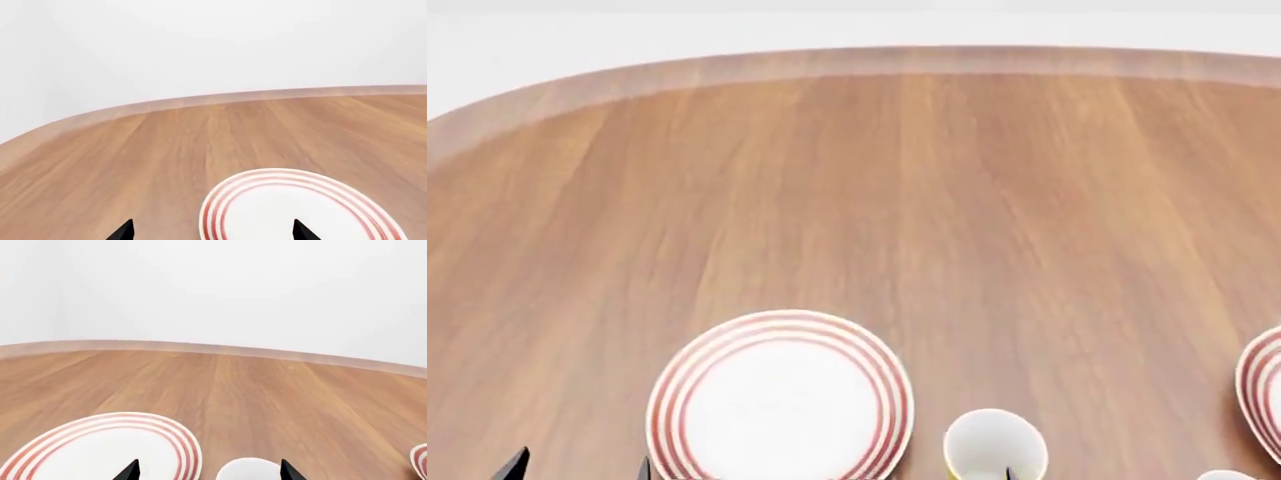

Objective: Put the red mug on the left plate.

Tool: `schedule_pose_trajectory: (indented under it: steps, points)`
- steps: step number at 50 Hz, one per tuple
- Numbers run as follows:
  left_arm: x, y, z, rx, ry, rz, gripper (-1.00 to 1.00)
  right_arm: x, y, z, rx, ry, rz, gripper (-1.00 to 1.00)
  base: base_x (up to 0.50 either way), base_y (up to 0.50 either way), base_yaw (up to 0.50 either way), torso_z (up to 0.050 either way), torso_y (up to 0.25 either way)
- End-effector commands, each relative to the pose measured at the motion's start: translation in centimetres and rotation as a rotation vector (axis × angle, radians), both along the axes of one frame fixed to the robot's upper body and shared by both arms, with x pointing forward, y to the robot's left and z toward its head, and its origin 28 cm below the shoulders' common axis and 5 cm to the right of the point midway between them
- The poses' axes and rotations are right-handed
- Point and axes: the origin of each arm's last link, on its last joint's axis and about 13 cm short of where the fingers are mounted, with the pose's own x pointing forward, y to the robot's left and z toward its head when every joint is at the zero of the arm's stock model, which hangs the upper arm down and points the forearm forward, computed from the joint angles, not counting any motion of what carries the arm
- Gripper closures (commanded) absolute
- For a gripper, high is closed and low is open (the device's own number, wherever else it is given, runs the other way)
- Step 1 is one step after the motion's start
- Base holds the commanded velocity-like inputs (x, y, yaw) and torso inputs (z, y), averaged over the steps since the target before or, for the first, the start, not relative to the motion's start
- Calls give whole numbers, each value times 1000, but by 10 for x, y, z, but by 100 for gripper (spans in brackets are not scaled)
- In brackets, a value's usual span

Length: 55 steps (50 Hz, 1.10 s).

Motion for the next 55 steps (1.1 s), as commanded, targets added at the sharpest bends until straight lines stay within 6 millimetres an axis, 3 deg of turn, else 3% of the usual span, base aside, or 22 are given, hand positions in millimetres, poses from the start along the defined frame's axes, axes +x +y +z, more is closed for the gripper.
schedule_pose_trajectory:
  steps: [1, 24, 31, 41, 51, 55]
  points:
    - [1, 0, -1, -1, 1, 0, -100, 0, 0, -1, -1, 3, 2, -100, 258, 0, 0, 0, 0]
    - [0, 1, 0, -1, 0, 0, -100, 0, -1, 2, 22, 24, -46, -100, 213, 1, 0, 0, 0]
    - [0, 0, -1, 3, 1, 2, -100, -2, -4, 19, 144, 258, -309, -100, 0, 0, 0, 0, 0]
    - [0, 0, -1, 2, 4, 5, -100, -9, -5, 35, 163, 299, -537, -100, 0, 0, 0, 0, 0]
    - [1, 1, -2, -3, 8, 8, -100, -17, -9, 55, 236, 345, -624, -100, 0, 0, 0, 0, 0]
    - [2, 1, -3, -2, 12, 11, -100, -20, -11, 72, 283, 346, -619, -100, 0, 0, 0, 0, 0]
